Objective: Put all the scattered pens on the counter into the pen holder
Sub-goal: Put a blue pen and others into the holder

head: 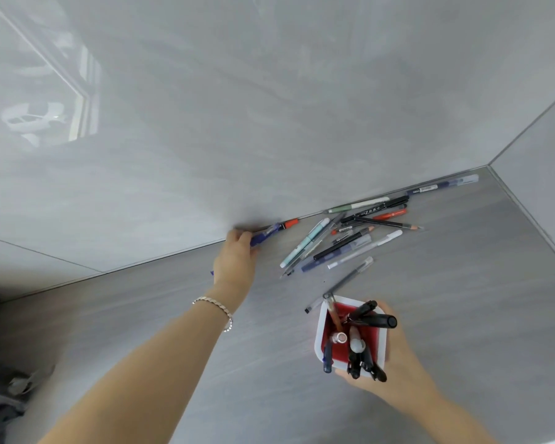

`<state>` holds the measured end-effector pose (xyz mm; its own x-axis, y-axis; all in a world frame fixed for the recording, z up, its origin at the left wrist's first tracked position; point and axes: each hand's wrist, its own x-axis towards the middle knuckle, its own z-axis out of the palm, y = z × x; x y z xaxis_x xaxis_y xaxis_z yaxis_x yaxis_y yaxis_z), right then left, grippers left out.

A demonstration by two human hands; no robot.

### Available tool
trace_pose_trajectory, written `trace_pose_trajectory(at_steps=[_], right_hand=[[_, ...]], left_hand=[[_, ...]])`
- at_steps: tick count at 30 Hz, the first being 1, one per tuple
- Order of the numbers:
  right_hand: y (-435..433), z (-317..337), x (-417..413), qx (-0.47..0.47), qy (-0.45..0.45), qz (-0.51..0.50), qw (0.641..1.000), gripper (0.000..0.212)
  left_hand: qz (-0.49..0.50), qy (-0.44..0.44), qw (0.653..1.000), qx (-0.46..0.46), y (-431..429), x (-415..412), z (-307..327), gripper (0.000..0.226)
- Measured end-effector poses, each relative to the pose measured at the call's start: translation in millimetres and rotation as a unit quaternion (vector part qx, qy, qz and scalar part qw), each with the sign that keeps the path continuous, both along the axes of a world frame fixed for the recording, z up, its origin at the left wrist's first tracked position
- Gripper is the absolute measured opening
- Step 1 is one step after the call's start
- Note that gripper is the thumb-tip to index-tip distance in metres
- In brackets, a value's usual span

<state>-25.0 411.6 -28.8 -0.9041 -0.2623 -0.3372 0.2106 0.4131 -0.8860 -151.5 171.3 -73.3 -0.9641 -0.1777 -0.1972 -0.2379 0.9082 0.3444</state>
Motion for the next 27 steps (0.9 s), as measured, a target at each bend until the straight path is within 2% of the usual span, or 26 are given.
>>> trace_pose_trajectory(at_steps=[5, 7, 8, 10, 11, 12, 14, 16, 18, 21, 23, 27], right_hand=[[2, -11, 5, 0.017, -0.040, -0.003, 0.999, 0.079], [2, -10, 4, 0.028, -0.053, -0.001, 0.998, 0.083], [3, -9, 3, 0.038, -0.064, 0.009, 0.997, 0.091], [13, -8, -2, 0.067, -0.098, 0.046, 0.992, 0.124], [20, -4, -5, 0.108, -0.094, 0.069, 0.987, 0.132], [27, 2, -7, 0.165, -0.066, 0.082, 0.981, 0.131], [40, 20, -14, 0.244, 0.045, 0.029, 0.968, 0.106], [44, 53, -18, 0.232, 0.203, -0.059, 0.949, 0.071], [32, 91, -19, 0.187, 0.275, -0.067, 0.940, 0.046], [1, 122, -11, 0.136, 0.233, 0.033, 0.962, 0.032], [-8, 124, -7, 0.132, 0.223, 0.066, 0.963, 0.007], [1, 120, -2, 0.123, 0.213, 0.104, 0.964, 0.020]], left_hand=[[0.025, -0.048, 0.998, -0.025, -4, 20, 5, 0.029], [0.044, -0.031, 0.998, 0.029, -9, 36, 18, 0.023], [0.054, -0.019, 0.996, 0.072, -10, 44, 27, 0.016], [0.053, -0.006, 0.988, 0.142, -11, 63, 54, 0.003], [0.045, -0.001, 0.984, 0.170, -10, 72, 68, 0.011], [0.036, 0.008, 0.980, 0.198, -9, 83, 83, 0.016], [0.017, 0.020, 0.969, 0.244, 0, 99, 111, 0.020], [-0.015, 0.025, 0.959, 0.280, 13, 113, 136, 0.019], [-0.050, 0.023, 0.948, 0.312, 31, 122, 152, 0.017], [-0.107, 0.008, 0.924, 0.366, 58, 129, 163, 0.014], [-0.113, 0.008, 0.910, 0.398, 70, 131, 163, 0.008], [-0.102, -0.027, 0.867, 0.488, 78, 135, 150, 0.004]])
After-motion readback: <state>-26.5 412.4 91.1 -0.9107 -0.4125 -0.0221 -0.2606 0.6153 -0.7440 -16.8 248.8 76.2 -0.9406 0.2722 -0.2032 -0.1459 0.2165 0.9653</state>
